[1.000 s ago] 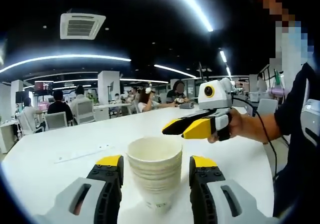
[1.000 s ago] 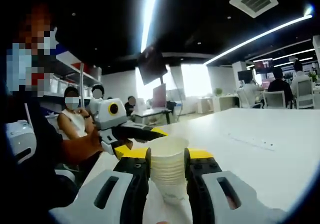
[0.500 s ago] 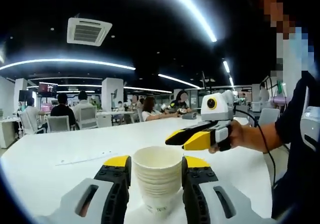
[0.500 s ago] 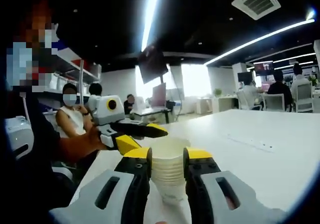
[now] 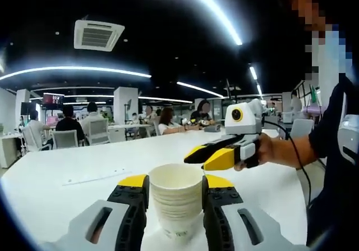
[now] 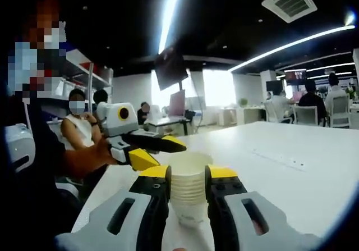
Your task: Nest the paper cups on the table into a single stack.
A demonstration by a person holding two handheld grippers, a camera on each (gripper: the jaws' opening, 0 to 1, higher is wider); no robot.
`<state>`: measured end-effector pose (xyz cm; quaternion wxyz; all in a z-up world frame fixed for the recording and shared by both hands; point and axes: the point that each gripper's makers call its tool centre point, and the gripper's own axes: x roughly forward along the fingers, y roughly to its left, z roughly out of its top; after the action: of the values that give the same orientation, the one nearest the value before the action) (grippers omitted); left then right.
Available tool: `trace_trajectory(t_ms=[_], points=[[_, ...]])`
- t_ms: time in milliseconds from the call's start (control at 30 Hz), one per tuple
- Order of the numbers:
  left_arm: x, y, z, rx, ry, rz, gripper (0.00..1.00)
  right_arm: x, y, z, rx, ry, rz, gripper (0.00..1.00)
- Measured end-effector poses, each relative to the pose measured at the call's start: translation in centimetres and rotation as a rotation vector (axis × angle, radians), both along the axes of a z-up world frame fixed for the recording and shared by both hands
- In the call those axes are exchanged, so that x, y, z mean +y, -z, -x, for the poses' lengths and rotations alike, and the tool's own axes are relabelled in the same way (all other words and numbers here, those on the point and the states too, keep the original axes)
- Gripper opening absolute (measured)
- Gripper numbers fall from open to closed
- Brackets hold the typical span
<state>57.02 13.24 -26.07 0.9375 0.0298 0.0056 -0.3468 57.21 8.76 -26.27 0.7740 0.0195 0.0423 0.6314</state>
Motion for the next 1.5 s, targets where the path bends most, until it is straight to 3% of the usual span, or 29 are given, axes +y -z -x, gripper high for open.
trace_trajectory(t_ms=[867,1300,1500], points=[[0.0,0.4,-0.1,0.0,-0.003,0.02,0.4,-0.1,0.4,-0.1,-0.015,0.014,-0.002,0.25],[0.6,-0.2,0.6,0.001,-0.017,0.033,0.48,-0.6,-0.4,0.0,-0.01,0.028,-0.038,0.31],[0.9,0.6,1.3,0.012,-0.024,0.031,0.5,-1.3,0.1,0.1,0.003,0.038,-0.043,0.37]])
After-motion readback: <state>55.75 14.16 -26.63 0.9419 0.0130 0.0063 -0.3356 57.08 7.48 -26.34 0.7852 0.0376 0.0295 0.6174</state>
